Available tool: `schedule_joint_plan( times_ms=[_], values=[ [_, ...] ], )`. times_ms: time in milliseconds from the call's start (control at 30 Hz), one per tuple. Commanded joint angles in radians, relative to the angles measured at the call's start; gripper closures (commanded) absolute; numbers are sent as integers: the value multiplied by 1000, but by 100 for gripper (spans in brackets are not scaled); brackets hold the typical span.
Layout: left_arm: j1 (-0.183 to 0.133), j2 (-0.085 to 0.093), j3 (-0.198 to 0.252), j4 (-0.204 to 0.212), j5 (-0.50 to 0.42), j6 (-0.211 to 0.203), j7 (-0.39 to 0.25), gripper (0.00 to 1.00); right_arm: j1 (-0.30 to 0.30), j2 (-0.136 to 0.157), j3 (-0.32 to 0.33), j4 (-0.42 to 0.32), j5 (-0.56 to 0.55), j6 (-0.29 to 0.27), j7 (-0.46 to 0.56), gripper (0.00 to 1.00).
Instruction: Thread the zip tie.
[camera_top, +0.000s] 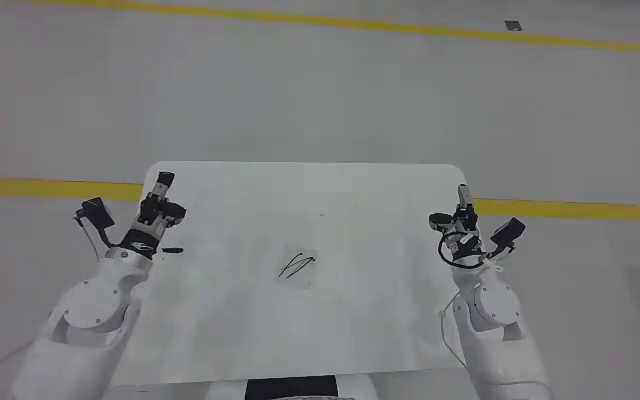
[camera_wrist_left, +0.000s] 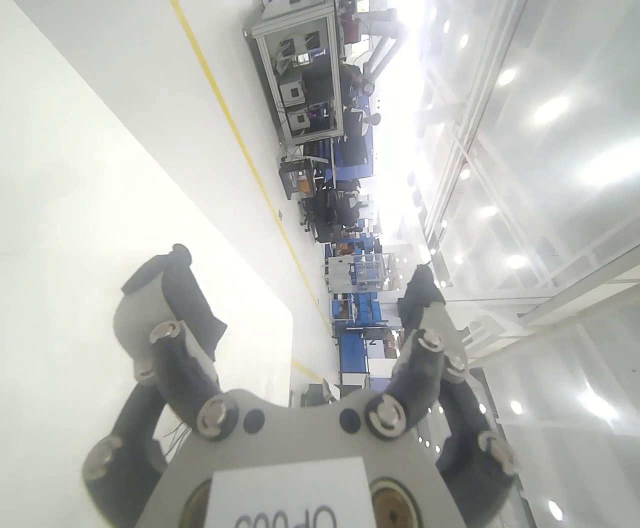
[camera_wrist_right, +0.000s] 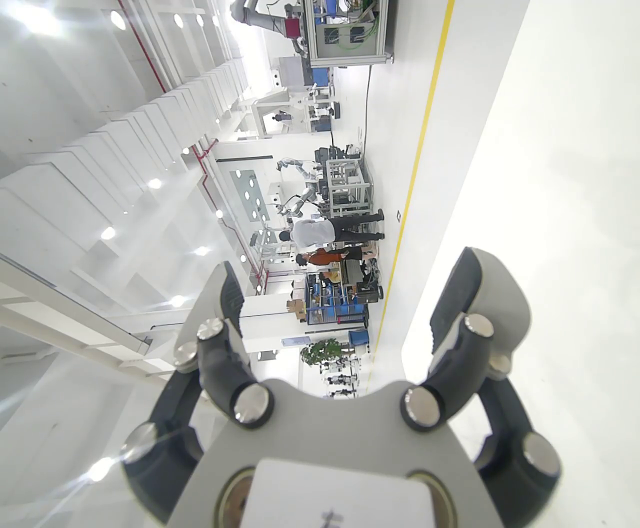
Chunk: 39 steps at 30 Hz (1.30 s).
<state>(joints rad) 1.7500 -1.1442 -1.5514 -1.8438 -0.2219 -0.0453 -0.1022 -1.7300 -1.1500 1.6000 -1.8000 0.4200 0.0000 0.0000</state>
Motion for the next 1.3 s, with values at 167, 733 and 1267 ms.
schedule_joint_plan(
  times_ms=[167, 733, 1267],
  values=[
    [-27, 6, 35, -36, 40, 10, -149, 0, 0, 0, 0, 0, 0, 0, 0, 0],
    [-55, 17, 113, -60, 181, 89, -343, 0, 0, 0, 0, 0, 0, 0, 0, 0],
    [-184, 34, 256, -73, 439, 177, -614, 0, 0, 0, 0, 0, 0, 0, 0, 0]
  ],
)
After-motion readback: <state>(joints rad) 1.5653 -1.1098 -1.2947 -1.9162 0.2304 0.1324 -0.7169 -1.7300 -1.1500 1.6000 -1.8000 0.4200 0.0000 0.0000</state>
